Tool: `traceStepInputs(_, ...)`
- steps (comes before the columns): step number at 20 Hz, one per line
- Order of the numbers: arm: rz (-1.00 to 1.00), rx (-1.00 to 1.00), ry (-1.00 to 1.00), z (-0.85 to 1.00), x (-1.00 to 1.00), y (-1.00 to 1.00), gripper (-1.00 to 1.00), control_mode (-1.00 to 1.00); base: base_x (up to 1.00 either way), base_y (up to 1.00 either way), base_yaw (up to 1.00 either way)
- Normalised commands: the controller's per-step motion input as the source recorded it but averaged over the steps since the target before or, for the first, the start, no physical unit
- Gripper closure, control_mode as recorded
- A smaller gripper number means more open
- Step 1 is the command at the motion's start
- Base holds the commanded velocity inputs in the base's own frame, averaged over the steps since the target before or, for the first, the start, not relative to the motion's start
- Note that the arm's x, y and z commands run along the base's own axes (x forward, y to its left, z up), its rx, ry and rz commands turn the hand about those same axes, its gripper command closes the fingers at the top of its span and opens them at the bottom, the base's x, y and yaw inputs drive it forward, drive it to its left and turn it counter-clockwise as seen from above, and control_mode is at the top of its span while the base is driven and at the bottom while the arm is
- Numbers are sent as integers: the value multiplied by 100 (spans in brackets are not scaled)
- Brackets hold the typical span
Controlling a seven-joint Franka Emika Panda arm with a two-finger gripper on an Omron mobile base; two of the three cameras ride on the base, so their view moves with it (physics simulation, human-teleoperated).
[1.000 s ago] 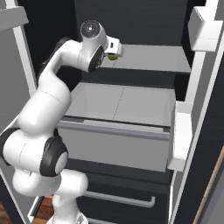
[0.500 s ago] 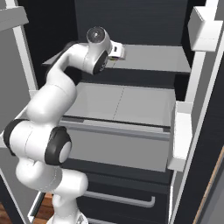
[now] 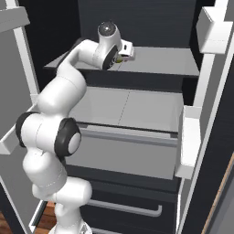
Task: Pick lemon from the fridge and place it on the plate on the counter.
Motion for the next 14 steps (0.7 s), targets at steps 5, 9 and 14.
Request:
traceStepInputs(5,0,0,5,7,40,-7,-100,-100,0,0,0)
traceStepInputs(9,0,0,0,0,40,0,-100,-100,0,0,0)
traceStepInputs(14,0,0,1,0,19,0,-100,-100,0,0,0)
